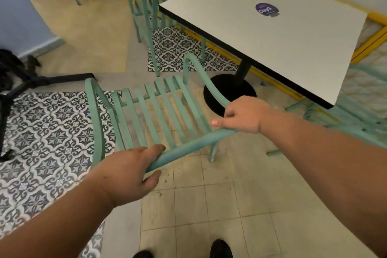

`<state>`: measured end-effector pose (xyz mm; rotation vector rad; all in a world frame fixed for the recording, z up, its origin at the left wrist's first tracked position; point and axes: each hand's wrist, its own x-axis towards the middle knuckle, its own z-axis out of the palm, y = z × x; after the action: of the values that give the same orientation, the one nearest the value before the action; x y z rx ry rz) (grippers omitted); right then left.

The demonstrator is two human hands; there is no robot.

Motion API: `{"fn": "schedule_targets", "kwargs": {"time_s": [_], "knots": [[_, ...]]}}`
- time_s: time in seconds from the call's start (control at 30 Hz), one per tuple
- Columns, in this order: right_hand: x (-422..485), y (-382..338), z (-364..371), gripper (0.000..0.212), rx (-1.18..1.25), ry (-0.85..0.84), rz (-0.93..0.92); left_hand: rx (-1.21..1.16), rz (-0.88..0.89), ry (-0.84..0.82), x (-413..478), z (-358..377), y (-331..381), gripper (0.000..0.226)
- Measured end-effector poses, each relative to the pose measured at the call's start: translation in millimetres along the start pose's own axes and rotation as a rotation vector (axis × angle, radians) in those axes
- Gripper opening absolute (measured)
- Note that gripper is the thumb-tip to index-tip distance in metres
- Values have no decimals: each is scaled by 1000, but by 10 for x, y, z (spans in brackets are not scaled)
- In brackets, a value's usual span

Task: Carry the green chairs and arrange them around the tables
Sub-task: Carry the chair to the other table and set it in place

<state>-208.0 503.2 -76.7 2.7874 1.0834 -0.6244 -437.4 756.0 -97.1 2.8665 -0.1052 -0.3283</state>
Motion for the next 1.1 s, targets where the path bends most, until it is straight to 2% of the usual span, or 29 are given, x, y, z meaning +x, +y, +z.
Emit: {"fn": "schedule_targets", "kwargs": {"time_s": [0.03,0.1,0.23,0.3,0.4,0.6,0.83,1.0,1.1], "knots": [[21,69,-10,116,-68,-35,-6,-29,-21,-7,-7,-6,-5,62],[31,104,21,123,-57,-125,15,-49,-70,-55,-3,-8,5,65],[37,80,27,115,-4,-153,46,44,-289,-170,145,-81,234,42],[22,84,21,107,15,-135,63,13,-358,-158,343,-78,463,37],[23,70,18,103,12,-136,71,-55,-289,-79,653,7,784,21],[11,29,54,125,15,-137,89,28,-265,-70,740,49,809,12],[-231,-64,138,117,69,-129,162,36,-214,-82,585,13,798,12],[-412,-142,201,97,83,-150,203,84,-179,-120,484,0,767,14],[-528,-161,231,94,97,-162,232,75,-164,-134,459,25,750,13]]}}
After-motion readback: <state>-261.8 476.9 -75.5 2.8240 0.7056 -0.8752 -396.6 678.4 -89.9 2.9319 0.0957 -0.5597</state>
